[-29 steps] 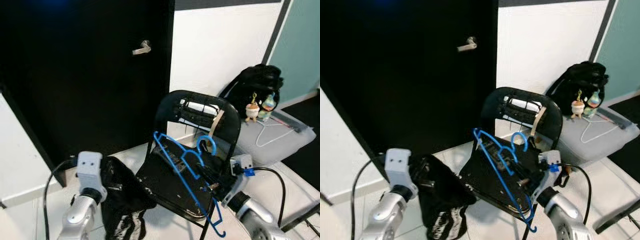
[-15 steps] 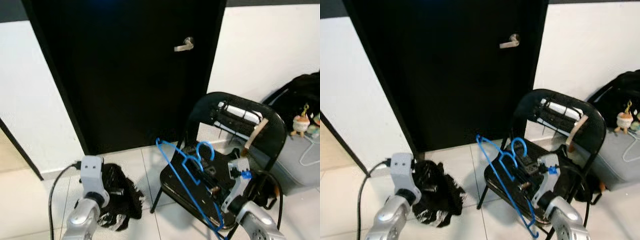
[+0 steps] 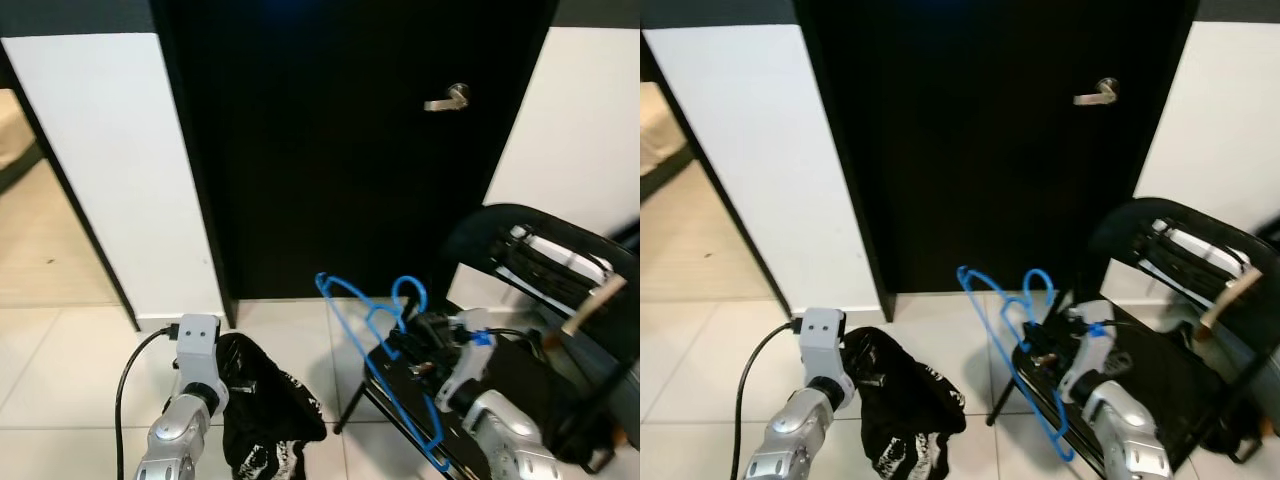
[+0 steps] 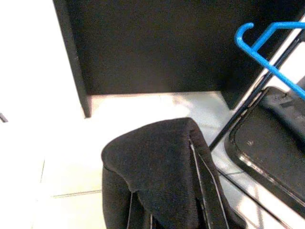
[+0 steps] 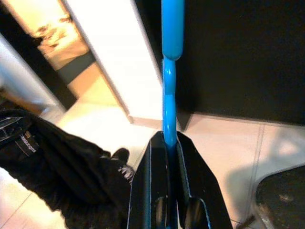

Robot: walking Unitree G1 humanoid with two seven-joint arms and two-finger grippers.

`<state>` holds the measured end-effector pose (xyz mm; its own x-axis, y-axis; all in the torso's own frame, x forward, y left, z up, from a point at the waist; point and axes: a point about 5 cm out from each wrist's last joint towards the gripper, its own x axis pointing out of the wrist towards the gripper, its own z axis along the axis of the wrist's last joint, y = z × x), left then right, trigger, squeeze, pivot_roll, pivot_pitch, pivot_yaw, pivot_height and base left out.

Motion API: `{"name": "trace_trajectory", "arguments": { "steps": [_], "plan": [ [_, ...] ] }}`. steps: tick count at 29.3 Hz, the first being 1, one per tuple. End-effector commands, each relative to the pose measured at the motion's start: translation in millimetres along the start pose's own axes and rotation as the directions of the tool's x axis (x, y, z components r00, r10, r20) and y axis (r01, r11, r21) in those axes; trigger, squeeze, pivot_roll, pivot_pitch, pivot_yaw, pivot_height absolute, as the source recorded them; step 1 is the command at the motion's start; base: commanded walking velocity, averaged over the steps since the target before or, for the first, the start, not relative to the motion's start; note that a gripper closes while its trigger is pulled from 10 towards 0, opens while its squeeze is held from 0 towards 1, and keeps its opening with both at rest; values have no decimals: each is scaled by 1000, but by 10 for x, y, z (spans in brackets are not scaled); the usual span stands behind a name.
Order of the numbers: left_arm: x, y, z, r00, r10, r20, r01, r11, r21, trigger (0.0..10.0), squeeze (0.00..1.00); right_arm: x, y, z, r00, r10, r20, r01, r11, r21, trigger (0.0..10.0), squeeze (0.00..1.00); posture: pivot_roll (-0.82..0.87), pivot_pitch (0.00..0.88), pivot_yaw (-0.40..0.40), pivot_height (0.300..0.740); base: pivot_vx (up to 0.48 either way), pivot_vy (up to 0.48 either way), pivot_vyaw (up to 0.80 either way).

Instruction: Hang hanger

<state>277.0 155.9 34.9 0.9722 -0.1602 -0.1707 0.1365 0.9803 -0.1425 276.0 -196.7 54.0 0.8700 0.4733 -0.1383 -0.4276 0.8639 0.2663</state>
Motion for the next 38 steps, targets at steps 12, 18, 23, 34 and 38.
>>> {"name": "trace_trajectory", "arguments": {
  "steps": [12, 18, 23, 34, 38],
  "plan": [
    [18, -72, -89, 998, -56, -9, 57, 996, 75, 10000, 0, -94, -42, -275, 996, -7, -84, 10, 999, 42, 10000, 0, -103, 0, 3, 740, 0, -39, 689],
    [29, -60, -111, 999, -51, -7, 51, 995, 85, 10000, 0, -81, -34, -328, 995, 0, -97, 5, 999, 52, 10000, 0, -104, 0, 3, 740, 0, -231, 690],
    [25, -58, -103, 998, -62, 0, 61, 994, 90, 10000, 0, -72, -24, -318, 996, 9, -94, -5, 999, 49, 10000, 0, -99, 0, 1, 740, 0, 0, 690],
    [32, -79, -89, 997, -75, 26, 73, 993, 91, 10000, 0, -82, -15, -311, 996, 24, -84, -22, 999, 30, 10000, 0, -105, 0, 0, 740, 0, 0, 692],
    [23, -75, -84, 997, -77, 30, 74, 993, 88, 10000, 0, -88, -5, -308, 996, 28, -80, -26, 999, 26, 10000, 0, -102, 0, 0, 740, 0, 0, 689]
  ]
}}
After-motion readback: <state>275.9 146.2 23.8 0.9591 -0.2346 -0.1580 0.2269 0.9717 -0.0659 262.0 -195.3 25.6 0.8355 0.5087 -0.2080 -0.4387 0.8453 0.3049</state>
